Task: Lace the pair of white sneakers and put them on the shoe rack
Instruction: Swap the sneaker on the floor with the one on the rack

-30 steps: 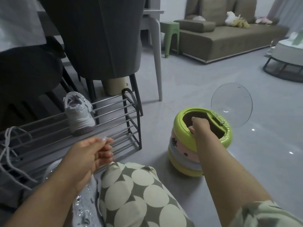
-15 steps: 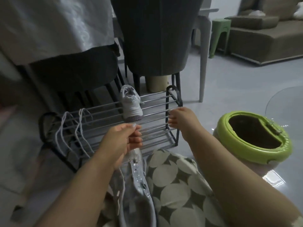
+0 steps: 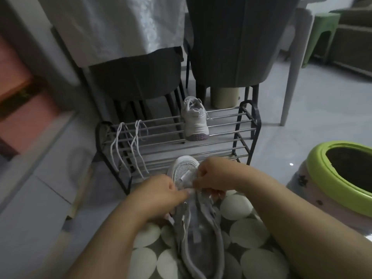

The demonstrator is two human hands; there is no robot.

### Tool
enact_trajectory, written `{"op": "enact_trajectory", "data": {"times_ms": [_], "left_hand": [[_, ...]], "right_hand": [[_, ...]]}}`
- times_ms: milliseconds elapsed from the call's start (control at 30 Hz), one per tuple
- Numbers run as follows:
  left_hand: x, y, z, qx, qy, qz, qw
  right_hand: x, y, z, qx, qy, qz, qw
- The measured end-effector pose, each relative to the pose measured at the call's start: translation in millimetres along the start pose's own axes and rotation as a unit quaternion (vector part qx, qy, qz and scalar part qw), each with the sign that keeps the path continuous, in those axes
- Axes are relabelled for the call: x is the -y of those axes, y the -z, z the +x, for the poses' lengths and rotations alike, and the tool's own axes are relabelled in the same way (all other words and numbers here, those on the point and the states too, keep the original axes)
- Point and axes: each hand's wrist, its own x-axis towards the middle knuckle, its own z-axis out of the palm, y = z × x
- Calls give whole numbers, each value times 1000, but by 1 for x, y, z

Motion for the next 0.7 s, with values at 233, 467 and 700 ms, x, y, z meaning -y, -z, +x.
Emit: {"op": "enact_trajectory", "data": {"times_ms": [233, 467, 700], "left_hand": [[-4, -6, -11, 82, 23, -29, 996], [-3, -13, -9, -1, -42, 128, 991], [-3, 3, 7, -48, -50, 97, 993]], "right_hand": [[0, -8, -13, 34, -25, -79, 996], [1, -15, -28, 38, -24, -86, 995], [6, -10, -6, -33, -18, -139, 990]]}}
